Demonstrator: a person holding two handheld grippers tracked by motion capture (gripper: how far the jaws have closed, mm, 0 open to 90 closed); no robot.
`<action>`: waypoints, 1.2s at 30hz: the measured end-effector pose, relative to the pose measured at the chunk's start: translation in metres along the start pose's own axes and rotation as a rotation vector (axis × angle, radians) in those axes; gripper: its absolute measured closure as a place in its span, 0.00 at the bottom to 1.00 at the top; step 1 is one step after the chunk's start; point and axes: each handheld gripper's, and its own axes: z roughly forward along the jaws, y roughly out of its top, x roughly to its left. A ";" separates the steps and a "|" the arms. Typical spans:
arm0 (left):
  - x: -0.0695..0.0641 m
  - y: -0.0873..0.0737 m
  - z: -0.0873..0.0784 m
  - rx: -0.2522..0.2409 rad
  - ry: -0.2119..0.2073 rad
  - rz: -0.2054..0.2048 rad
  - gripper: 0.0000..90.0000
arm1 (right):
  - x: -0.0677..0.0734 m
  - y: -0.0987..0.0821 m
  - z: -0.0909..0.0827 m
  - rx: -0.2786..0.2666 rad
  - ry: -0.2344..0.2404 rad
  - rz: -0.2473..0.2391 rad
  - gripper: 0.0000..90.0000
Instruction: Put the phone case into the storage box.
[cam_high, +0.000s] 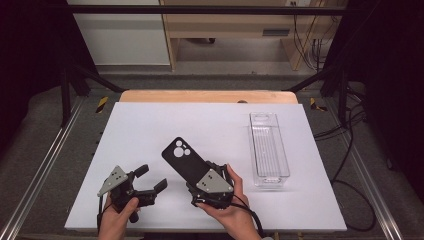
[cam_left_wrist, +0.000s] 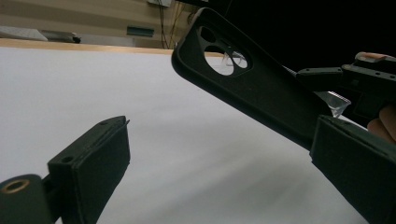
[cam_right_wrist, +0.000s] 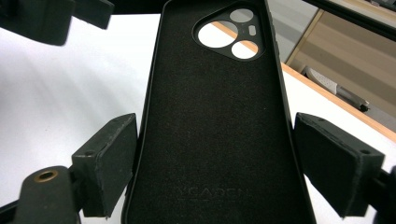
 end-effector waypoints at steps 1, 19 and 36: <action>-0.001 0.000 0.000 0.000 0.001 0.004 0.05 | 0.001 0.000 0.000 -0.001 0.003 -0.002 0.18; -0.001 -0.001 0.002 -0.002 -0.001 -0.012 0.06 | 0.003 0.003 -0.003 -0.029 -0.003 -0.007 0.18; 0.000 -0.002 0.003 -0.020 -0.080 -0.067 0.16 | 0.014 0.005 -0.002 -0.053 0.030 -0.031 0.18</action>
